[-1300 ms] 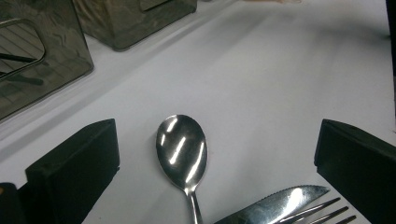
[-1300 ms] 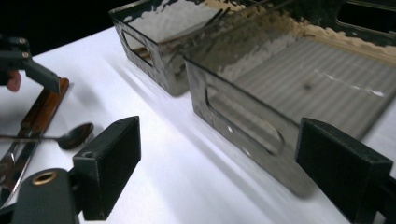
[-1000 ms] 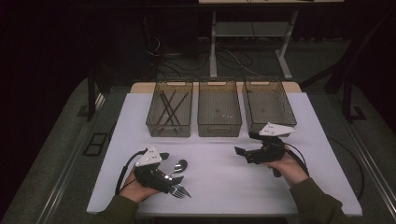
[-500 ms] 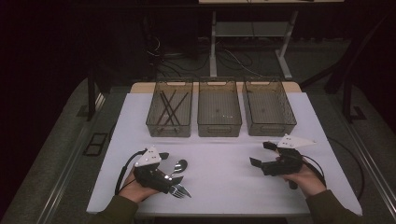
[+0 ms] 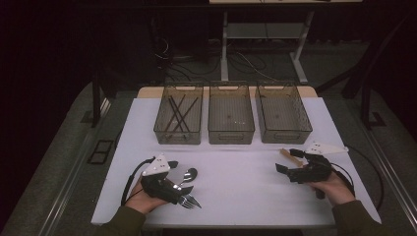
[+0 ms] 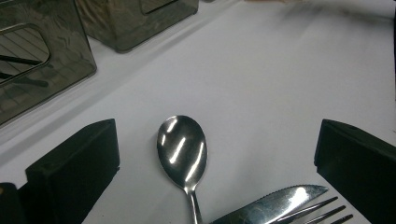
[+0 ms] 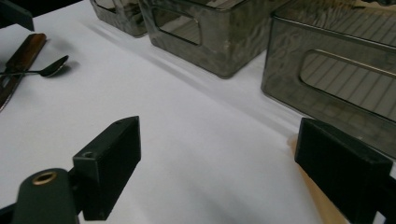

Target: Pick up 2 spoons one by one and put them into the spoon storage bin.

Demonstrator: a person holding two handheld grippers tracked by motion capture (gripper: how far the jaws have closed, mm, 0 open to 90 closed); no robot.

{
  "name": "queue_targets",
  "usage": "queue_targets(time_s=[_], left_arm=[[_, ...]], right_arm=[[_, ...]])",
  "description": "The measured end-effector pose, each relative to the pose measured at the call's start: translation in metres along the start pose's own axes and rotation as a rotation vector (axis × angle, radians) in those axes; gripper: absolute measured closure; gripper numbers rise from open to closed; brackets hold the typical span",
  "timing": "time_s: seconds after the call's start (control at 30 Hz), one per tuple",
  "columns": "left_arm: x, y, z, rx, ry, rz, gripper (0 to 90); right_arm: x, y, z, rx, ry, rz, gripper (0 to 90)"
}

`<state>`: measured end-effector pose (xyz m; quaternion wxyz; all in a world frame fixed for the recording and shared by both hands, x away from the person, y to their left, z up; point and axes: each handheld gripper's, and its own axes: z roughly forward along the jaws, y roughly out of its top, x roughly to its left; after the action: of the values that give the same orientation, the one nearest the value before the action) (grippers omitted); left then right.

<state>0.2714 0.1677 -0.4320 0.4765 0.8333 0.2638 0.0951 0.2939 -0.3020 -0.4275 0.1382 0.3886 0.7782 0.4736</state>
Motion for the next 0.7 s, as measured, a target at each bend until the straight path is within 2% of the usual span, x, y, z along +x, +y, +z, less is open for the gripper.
queue_targets(time_s=[0.33, 0.5, 0.63, 0.7], left_arm=[[0.000, 0.000, 0.000, -0.002, -0.003, 0.000, 0.0], [0.000, 0.000, 0.000, -0.003, -0.004, -0.005, 0.0], [0.001, 0.000, 0.000, -0.006, -0.004, -0.008, 0.0], [0.001, 0.000, 0.000, -0.005, -0.004, -0.009, 0.0]], right_arm=[[-0.015, -0.001, -0.005, 0.013, -0.043, -0.009, 14.5], [-0.025, 0.001, -0.007, 0.036, -0.048, 0.005, 14.5], [-0.031, 0.002, -0.008, 0.062, -0.046, -0.009, 14.5], [-0.033, 0.003, -0.009, 0.067, -0.066, -0.023, 14.5]])
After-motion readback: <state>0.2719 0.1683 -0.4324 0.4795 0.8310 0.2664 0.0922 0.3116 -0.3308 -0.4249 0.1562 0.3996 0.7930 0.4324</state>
